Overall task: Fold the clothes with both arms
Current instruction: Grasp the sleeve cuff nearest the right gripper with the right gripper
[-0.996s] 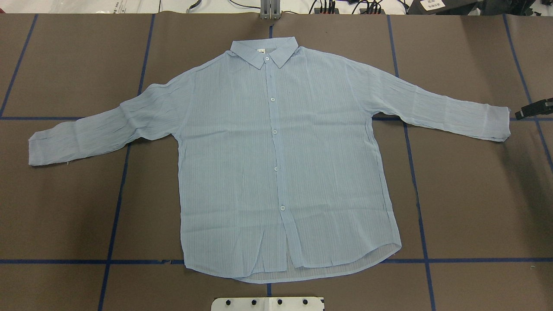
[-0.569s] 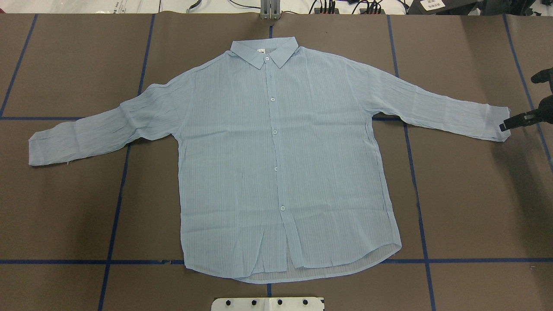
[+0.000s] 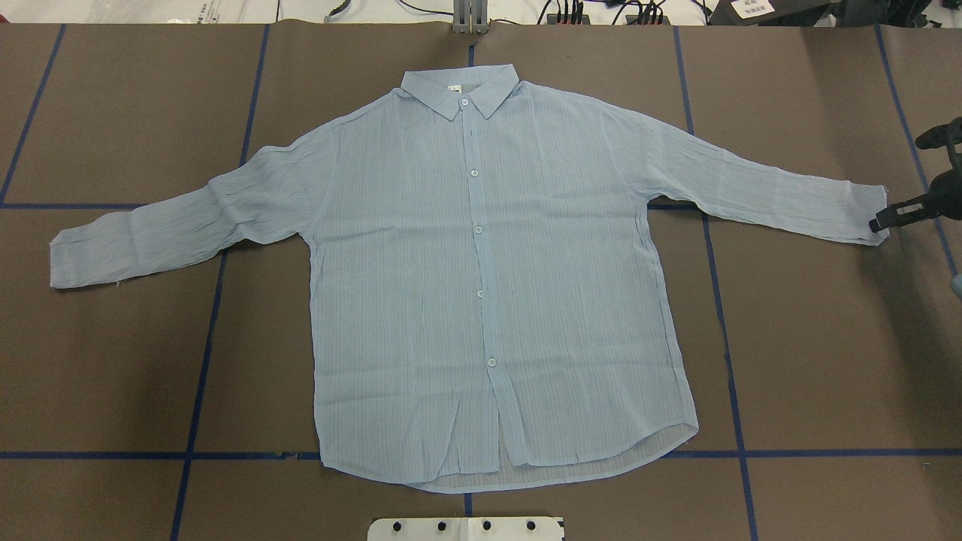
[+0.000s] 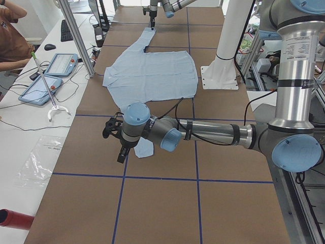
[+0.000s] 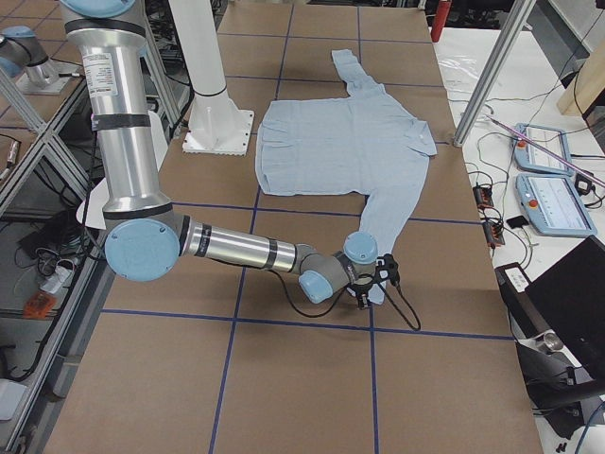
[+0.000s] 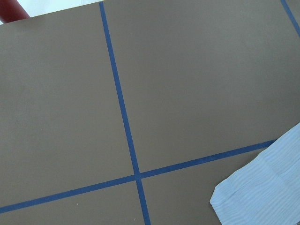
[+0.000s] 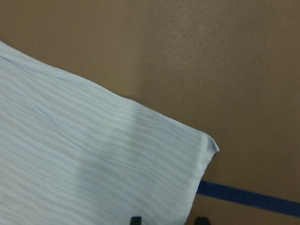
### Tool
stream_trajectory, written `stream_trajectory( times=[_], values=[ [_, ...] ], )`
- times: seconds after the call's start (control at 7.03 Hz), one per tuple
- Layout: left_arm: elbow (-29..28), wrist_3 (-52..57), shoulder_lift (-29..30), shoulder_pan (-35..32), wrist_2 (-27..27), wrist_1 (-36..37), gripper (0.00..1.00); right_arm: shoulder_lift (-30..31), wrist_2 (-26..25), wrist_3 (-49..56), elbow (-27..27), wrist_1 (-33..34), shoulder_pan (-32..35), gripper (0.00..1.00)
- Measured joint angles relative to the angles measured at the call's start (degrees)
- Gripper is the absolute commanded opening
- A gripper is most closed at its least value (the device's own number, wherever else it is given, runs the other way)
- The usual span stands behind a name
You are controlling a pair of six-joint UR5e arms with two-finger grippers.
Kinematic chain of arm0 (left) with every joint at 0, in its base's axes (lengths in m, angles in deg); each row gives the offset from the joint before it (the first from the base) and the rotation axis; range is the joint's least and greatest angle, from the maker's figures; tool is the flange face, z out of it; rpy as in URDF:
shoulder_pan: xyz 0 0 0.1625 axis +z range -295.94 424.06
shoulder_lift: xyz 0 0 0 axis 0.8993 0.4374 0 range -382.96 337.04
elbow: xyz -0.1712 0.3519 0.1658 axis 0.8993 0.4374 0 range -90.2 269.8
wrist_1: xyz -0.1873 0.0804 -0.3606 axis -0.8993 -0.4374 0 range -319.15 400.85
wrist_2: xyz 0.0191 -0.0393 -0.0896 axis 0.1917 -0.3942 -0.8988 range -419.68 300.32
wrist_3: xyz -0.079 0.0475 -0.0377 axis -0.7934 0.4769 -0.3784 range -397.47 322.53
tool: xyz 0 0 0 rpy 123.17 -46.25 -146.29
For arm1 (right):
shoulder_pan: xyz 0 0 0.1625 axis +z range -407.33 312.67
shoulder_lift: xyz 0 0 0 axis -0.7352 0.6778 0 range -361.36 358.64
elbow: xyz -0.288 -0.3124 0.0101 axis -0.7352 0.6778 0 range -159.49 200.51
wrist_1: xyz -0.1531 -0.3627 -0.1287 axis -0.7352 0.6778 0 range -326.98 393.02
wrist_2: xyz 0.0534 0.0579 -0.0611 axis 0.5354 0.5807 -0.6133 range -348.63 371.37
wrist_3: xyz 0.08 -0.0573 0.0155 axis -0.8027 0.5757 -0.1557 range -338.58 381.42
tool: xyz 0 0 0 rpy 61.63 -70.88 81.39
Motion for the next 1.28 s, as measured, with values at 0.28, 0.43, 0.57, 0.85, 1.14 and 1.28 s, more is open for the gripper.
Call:
stream_trajectory(
  times=[0.28,0.43,0.57,0.85,1.14,1.28],
  values=[
    [0.1,-0.2,0.3,0.0,0.0,0.0,0.99,-0.3,0.1,0.1,-0.1,0.4,-0.4,0.00],
    [-0.1,-0.4,0.7,0.0,0.0,0.0,0.99,-1.0,0.5,0.1,-0.4,0.9,-0.4,0.00],
    [-0.3,-0.5,1.0,0.0,0.0,0.1,0.99,-2.0,1.7,0.1,-0.9,2.2,-0.1,0.00],
    [-0.5,-0.5,1.4,0.0,-0.4,0.1,0.99,-3.5,6.0,0.1,-3.0,4.0,2.4,0.00],
    [-0.6,-0.5,1.4,0.0,-2.5,0.1,0.99,-3.7,11.5,-0.9,-7.8,4.9,5.5,0.00],
    [-0.6,-0.5,1.4,0.0,-3.0,0.1,0.99,-4.1,13.8,-2.2,-11.5,6.7,6.1,0.00]
  ],
)
